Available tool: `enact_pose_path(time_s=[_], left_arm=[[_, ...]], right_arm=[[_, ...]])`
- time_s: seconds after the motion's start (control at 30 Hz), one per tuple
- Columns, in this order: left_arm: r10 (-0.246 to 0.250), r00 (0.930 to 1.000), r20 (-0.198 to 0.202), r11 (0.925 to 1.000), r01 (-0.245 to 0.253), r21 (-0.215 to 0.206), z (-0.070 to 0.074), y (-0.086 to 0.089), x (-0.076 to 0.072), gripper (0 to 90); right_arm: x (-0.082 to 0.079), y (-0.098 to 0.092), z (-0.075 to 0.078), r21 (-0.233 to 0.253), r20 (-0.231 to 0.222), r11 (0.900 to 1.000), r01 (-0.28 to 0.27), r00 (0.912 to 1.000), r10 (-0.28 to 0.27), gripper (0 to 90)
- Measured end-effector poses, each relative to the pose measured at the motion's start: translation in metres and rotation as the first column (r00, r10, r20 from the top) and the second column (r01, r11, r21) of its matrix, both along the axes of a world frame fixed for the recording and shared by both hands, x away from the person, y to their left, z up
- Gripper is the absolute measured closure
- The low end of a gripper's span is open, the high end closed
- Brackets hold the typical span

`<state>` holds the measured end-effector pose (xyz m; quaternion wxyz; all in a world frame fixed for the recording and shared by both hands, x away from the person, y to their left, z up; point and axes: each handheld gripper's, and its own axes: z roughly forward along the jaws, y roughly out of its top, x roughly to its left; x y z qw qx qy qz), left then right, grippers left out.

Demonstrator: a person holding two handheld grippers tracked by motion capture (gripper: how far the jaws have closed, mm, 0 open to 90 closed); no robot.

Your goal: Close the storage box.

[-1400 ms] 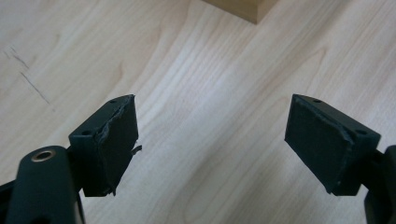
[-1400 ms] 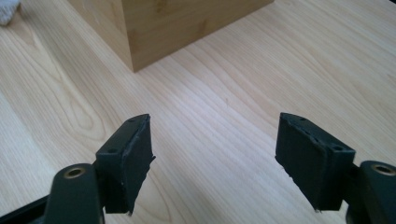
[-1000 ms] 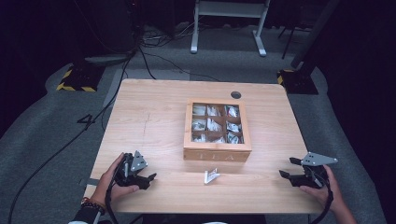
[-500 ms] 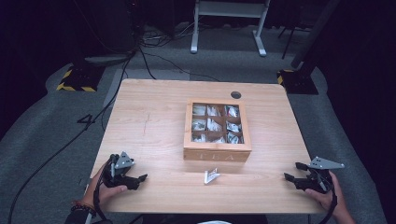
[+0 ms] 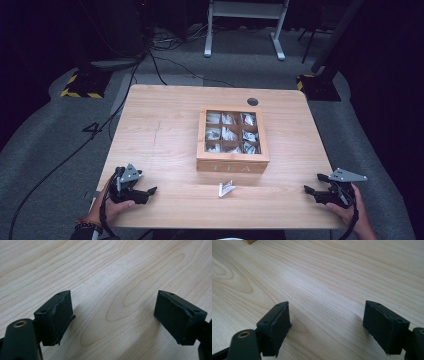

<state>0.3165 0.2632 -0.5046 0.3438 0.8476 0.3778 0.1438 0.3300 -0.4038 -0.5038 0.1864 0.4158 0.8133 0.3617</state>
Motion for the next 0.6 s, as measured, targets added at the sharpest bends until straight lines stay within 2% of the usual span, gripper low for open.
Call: enact_pose_path(time_s=[0.2,0.6], left_arm=[[0.000,1.0000,0.000,1.0000,0.000,0.000,0.0000,0.0000,0.0000,15.7],[-0.002,1.0000,-0.001,1.0000,0.002,-0.001,0.0000,0.0003,0.0003,15.7]], right_arm=[[0.0008,-0.0004,0.0000,-0.002,0.001,1.000,0.026,0.9997,-0.026,21.8],[0.0010,-0.0004,0.0000,-0.001,0.001,0.999,0.033,0.9994,-0.033,21.8]])
